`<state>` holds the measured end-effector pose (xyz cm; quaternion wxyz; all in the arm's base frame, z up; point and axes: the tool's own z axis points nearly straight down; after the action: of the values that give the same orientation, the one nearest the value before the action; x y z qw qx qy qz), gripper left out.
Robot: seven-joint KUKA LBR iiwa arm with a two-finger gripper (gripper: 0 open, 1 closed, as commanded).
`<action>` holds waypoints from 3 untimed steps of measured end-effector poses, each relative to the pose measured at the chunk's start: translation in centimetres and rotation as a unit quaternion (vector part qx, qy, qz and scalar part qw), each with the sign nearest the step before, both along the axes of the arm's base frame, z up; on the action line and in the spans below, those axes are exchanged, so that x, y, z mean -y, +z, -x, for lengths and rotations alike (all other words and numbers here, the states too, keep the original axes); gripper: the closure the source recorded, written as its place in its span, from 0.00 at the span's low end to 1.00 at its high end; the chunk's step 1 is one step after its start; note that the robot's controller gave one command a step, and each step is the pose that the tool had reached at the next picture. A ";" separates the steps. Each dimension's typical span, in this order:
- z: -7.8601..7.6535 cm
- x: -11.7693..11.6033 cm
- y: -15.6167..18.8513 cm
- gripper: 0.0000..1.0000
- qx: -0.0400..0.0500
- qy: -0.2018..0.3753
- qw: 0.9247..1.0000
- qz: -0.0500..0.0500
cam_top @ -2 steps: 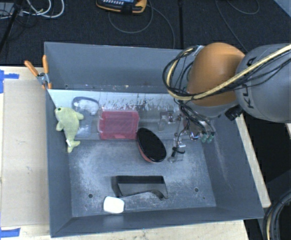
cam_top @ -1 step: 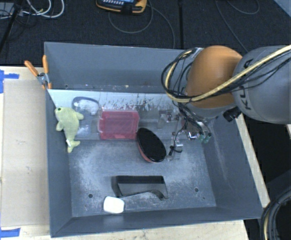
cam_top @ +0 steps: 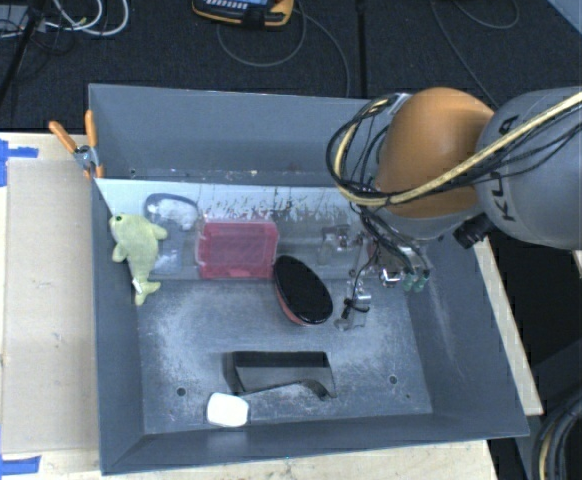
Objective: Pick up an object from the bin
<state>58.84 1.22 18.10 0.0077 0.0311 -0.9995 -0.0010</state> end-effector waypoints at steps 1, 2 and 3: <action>-1.3 -1.4 2.9 0.00 0.011 0.136 0.991 0.000; -0.3 -0.9 2.8 0.00 0.005 0.078 0.997 -0.001; 0.1 -1.8 5.7 0.00 0.004 -0.035 0.999 0.001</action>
Offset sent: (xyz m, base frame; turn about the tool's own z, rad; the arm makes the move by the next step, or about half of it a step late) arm -0.0152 -0.0002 0.0273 0.0838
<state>58.74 3.00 23.79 0.0041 -0.0038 -1.0000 -0.0006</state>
